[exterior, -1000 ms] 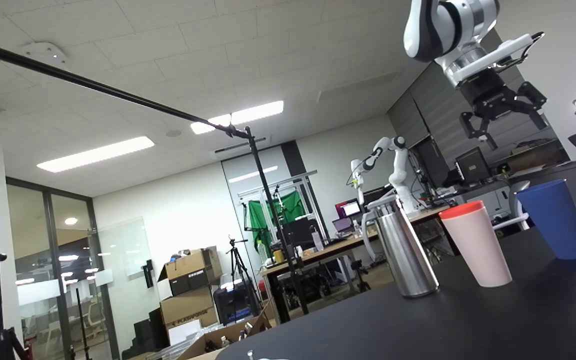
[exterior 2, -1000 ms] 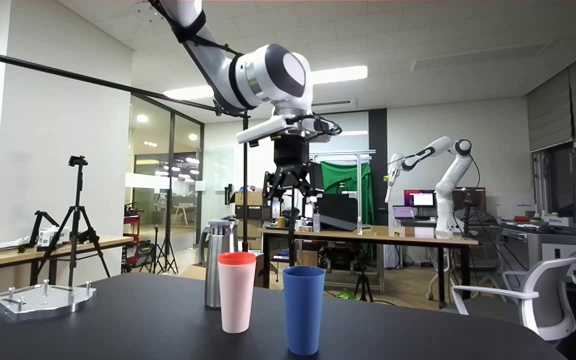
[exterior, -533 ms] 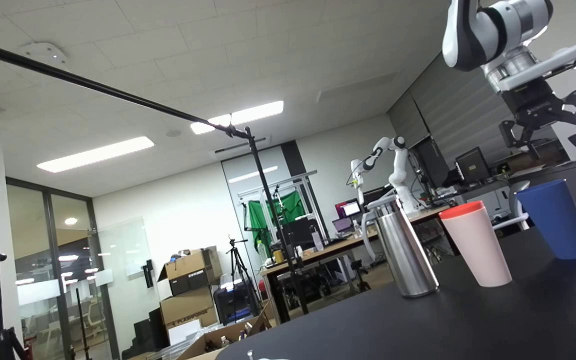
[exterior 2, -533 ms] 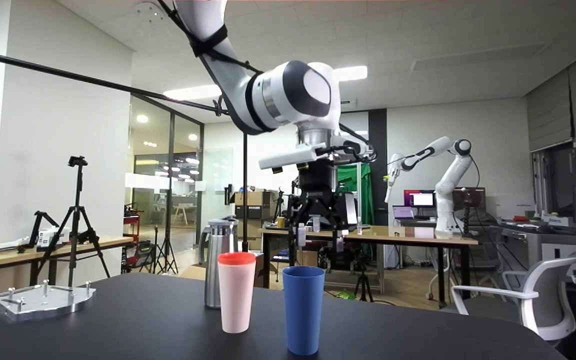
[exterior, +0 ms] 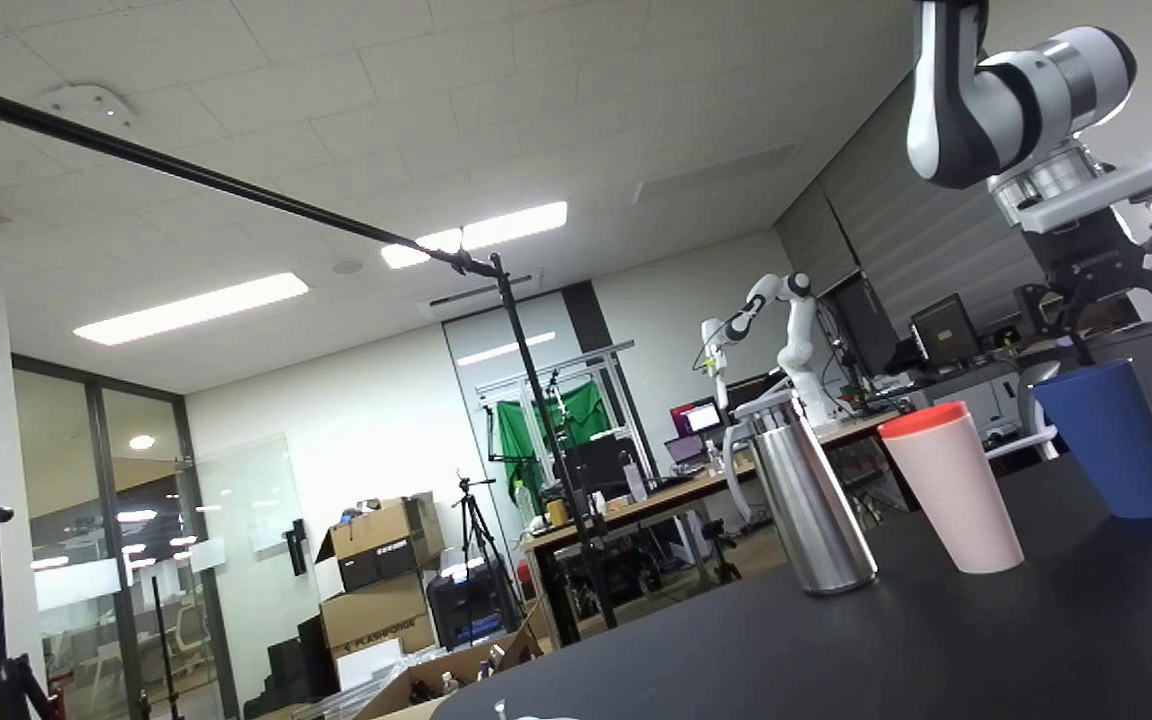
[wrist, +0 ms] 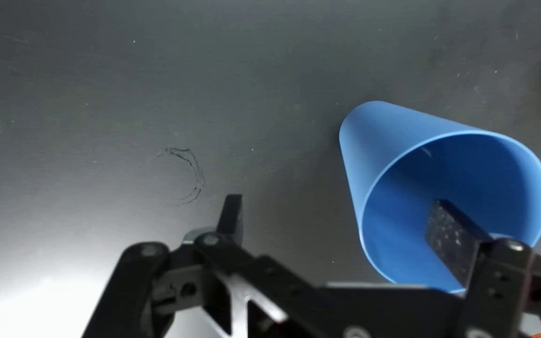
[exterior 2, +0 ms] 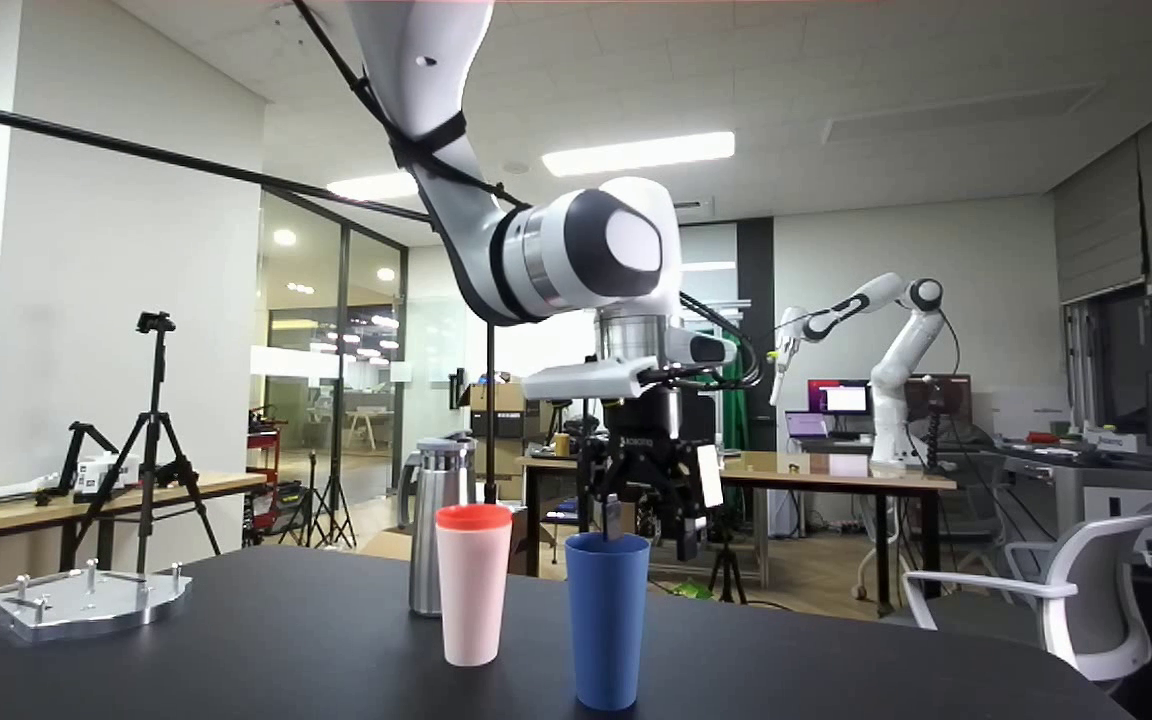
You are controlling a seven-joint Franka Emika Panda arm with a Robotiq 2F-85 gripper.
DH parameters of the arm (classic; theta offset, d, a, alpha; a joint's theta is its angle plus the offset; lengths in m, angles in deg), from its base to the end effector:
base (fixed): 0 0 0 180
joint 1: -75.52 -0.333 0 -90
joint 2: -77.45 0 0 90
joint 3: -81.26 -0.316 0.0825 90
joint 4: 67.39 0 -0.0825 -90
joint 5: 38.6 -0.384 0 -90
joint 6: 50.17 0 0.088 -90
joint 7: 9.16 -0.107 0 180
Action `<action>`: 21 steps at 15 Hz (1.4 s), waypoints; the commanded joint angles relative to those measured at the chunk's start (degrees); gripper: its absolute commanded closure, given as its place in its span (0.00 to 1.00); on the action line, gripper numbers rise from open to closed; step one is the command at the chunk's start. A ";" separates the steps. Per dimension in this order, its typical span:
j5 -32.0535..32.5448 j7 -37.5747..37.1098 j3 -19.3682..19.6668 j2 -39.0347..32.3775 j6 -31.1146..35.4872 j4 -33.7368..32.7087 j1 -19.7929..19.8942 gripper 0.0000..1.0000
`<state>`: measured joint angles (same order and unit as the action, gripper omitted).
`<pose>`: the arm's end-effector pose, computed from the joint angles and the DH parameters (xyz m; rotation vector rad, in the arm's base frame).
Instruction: Stack up the cups
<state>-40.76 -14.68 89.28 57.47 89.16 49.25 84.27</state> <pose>0.5775 -0.1714 0.2786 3.0492 -0.6300 0.0759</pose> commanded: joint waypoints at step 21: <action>0.97 -7.53 0.03 6.32 -2.25 1.52 -3.79 0.99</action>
<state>-41.08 -18.18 89.02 59.23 88.87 49.18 82.51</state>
